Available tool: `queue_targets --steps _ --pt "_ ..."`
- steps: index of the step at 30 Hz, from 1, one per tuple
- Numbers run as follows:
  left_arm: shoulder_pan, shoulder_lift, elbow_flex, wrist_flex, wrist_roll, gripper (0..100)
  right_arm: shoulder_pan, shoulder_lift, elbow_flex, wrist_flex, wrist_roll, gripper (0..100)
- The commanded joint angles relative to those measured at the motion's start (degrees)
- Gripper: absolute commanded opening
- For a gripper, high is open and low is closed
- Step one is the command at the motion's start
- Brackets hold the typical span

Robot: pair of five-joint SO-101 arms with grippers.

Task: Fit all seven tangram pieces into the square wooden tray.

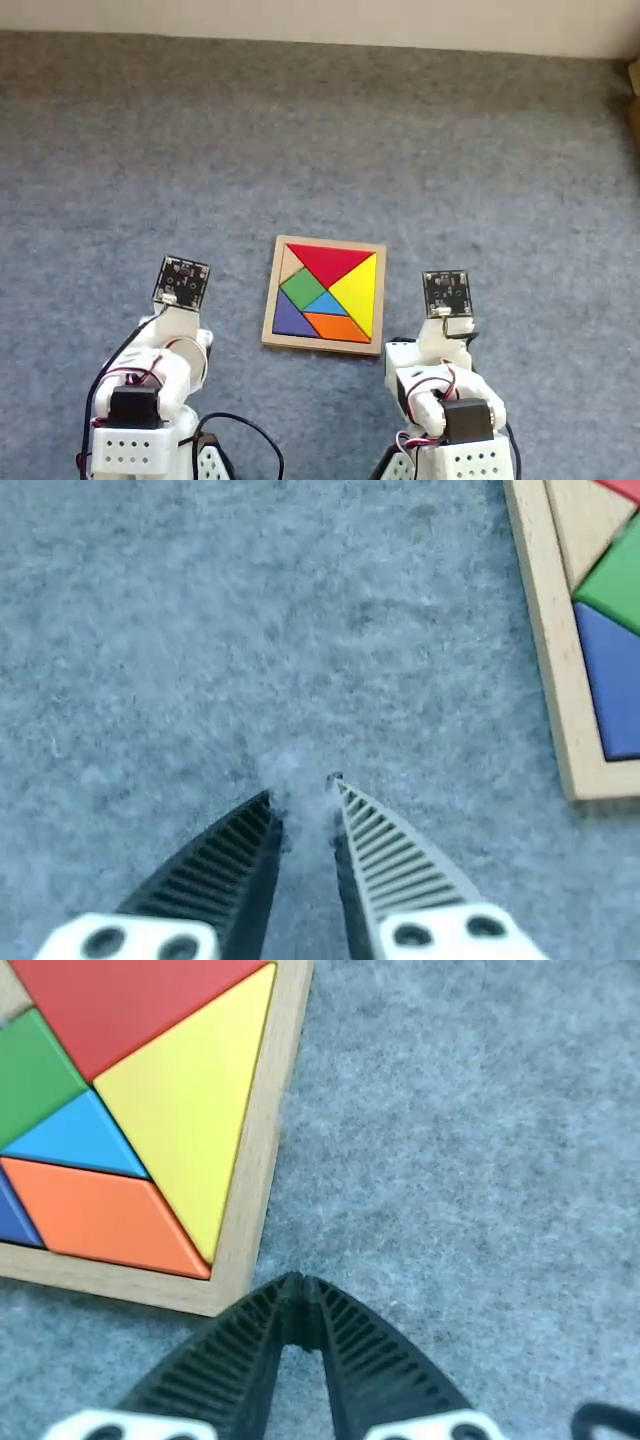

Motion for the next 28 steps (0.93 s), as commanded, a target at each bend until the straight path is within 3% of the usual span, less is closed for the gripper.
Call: queue_targets --steps 1,28 --pt "-0.7 -1.6 1.1 3.2 -0.5 8 0.5 -0.9 8.6 0.4 -0.3 1.5" --pt "-0.7 -1.6 1.1 4.0 -0.4 8 0.5 -0.9 8.6 0.4 -0.3 1.5"
